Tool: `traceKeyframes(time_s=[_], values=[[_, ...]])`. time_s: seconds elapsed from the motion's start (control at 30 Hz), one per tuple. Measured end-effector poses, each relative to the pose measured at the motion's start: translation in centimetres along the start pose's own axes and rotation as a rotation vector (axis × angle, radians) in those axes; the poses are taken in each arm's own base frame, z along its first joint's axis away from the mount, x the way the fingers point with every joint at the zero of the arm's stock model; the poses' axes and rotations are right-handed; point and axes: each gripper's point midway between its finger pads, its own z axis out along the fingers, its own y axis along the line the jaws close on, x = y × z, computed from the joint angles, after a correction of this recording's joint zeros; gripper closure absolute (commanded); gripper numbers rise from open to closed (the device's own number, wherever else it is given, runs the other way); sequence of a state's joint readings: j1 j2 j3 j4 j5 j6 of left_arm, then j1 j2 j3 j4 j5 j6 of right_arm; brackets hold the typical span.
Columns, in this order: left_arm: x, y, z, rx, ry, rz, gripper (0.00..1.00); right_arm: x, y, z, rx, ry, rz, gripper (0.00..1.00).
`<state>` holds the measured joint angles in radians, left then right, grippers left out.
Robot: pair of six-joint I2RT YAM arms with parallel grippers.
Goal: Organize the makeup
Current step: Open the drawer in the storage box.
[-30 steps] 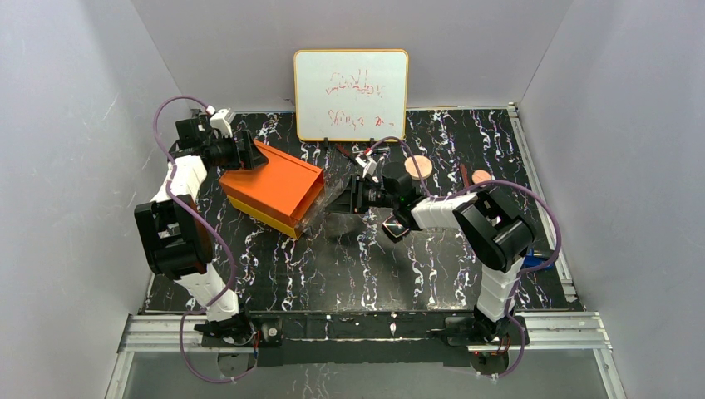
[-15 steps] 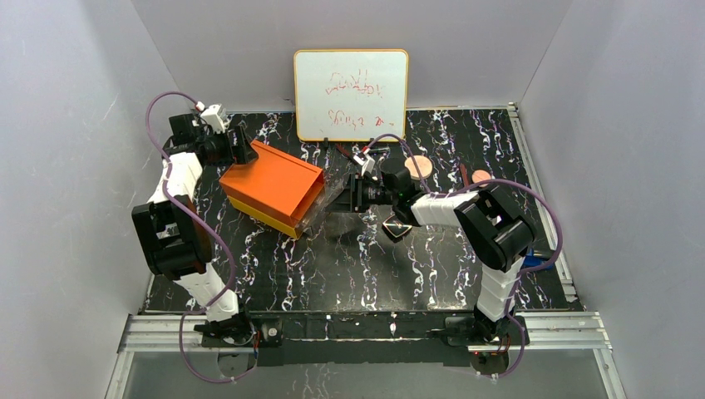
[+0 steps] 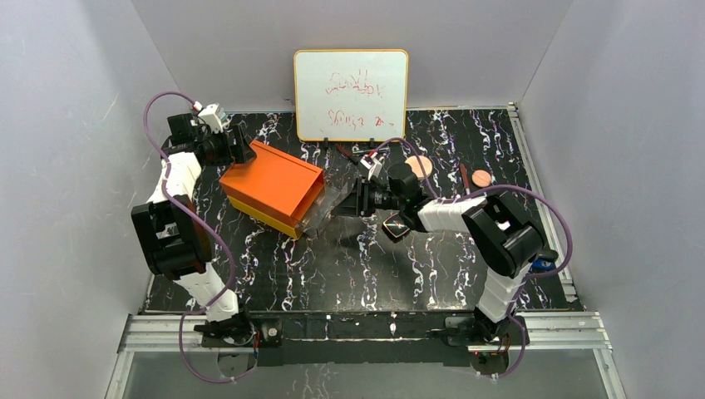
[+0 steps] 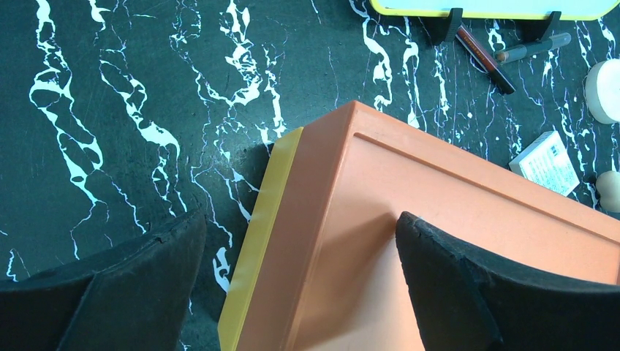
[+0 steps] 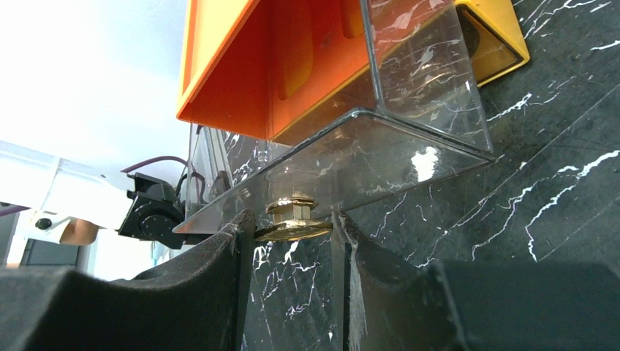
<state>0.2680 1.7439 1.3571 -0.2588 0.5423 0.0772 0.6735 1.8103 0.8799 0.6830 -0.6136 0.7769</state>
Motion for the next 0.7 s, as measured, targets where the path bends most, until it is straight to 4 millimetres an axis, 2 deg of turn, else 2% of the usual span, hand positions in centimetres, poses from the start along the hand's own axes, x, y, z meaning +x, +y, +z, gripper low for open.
traceKeyframes(time_s=[0.23, 0.37, 0.53, 0.7], values=[[0.0, 0.0, 0.0, 0.000, 0.000, -0.001, 0.02, 0.3, -0.1, -0.9, 0.014, -0.006, -0.015, 0.78], [0.0, 0.0, 0.0, 0.000, 0.001, -0.003, 0.02, 0.6, -0.3, -1.6, 0.026, -0.008, -0.018, 0.71], [0.0, 0.0, 0.0, 0.001, 0.001, -0.009, 0.02, 0.7, -0.4, -2.0, 0.038, -0.001, -0.029, 0.48], [0.1, 0.0, 0.0, 0.004, 0.001, -0.013, 0.02, 0.6, -0.8, -2.5, 0.094, 0.015, -0.068, 0.34]])
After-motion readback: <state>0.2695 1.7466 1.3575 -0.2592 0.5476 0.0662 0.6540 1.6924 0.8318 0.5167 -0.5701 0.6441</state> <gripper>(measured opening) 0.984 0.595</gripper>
